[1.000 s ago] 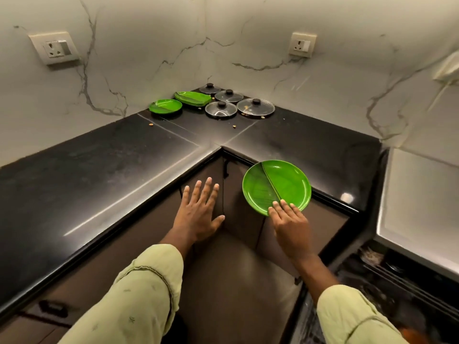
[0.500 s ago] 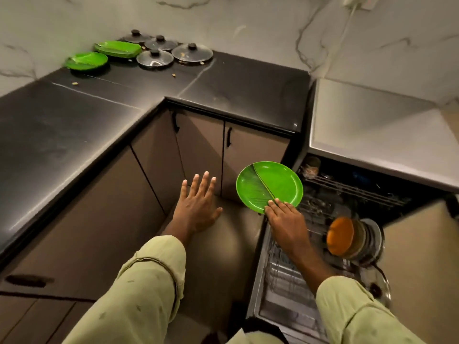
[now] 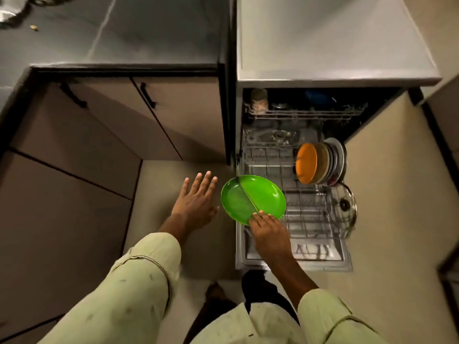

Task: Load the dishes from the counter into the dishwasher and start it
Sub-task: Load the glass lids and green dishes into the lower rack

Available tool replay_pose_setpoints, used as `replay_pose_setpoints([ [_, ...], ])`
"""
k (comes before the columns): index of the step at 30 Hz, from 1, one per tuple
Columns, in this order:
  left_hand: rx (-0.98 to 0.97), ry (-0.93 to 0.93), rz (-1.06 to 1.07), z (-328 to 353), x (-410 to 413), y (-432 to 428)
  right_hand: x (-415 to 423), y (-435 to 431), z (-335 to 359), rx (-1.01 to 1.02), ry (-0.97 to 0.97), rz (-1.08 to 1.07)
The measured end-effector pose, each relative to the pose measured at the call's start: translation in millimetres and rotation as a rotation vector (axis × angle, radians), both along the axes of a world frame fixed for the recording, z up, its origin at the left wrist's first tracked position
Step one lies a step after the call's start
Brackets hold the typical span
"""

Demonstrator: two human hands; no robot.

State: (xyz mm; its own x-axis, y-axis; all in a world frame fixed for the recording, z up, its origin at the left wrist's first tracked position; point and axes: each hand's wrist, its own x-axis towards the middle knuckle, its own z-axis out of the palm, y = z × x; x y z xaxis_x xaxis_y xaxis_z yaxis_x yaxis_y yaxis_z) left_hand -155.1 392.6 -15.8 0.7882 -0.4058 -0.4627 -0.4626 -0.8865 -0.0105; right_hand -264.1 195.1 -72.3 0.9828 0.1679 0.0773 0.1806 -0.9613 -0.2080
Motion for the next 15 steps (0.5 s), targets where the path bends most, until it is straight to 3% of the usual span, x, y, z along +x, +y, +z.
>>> replay_pose_setpoints([
  [4,0.063,0.070,-0.082,-39.1,1.2,-34.2,-10.4,-18.8,-37.4,0.068,0.132,-0.096],
  [15,0.258,0.279,-0.288,-160.5,21.9,-80.2,-8.3,-25.0,-135.5,0.207,0.210,-0.382],
])
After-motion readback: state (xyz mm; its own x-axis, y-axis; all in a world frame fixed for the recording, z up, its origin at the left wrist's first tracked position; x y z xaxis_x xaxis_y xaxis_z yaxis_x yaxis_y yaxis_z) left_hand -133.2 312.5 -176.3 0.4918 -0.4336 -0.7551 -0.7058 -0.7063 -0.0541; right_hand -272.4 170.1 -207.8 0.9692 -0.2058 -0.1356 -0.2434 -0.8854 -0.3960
